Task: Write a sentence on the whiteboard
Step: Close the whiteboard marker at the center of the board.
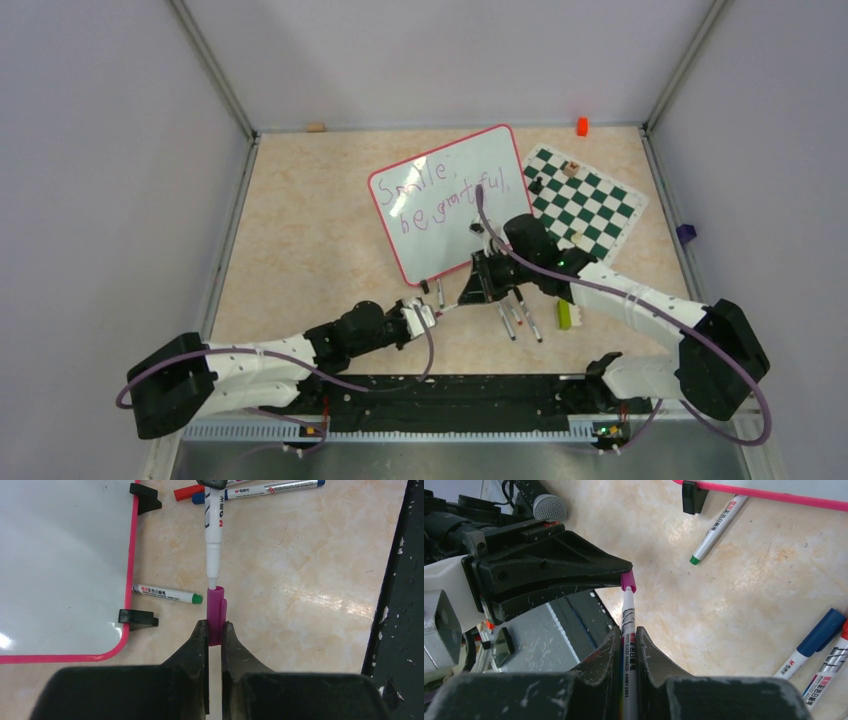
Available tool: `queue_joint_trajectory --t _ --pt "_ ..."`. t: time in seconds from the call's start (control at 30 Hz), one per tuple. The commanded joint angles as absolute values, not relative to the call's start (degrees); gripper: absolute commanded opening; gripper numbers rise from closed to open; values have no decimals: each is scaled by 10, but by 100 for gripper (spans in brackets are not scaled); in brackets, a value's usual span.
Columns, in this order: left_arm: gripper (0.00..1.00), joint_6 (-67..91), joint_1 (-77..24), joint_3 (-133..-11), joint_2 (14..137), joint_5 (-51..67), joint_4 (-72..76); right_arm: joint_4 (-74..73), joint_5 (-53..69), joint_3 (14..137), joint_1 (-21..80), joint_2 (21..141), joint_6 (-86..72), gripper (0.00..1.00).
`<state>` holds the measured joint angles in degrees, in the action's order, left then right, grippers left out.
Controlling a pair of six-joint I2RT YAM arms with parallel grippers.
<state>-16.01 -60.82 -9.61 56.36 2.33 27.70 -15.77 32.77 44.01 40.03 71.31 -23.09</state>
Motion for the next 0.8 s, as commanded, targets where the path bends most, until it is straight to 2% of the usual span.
queue_joint_trajectory --t 0.0,0.27,0.53,0.77 --pt "0 -131 -612 -111 536 8 372 -90 313 427 426 714 -264 0" --pt "0 -102 -612 -87 506 -56 411 -77 293 410 426 693 -285 0" --pt "0 -153 -612 -84 510 58 413 -91 317 425 431 723 -270 0" --pt "0 -148 -612 -86 517 58 416 -98 233 468 483 772 -274 0"
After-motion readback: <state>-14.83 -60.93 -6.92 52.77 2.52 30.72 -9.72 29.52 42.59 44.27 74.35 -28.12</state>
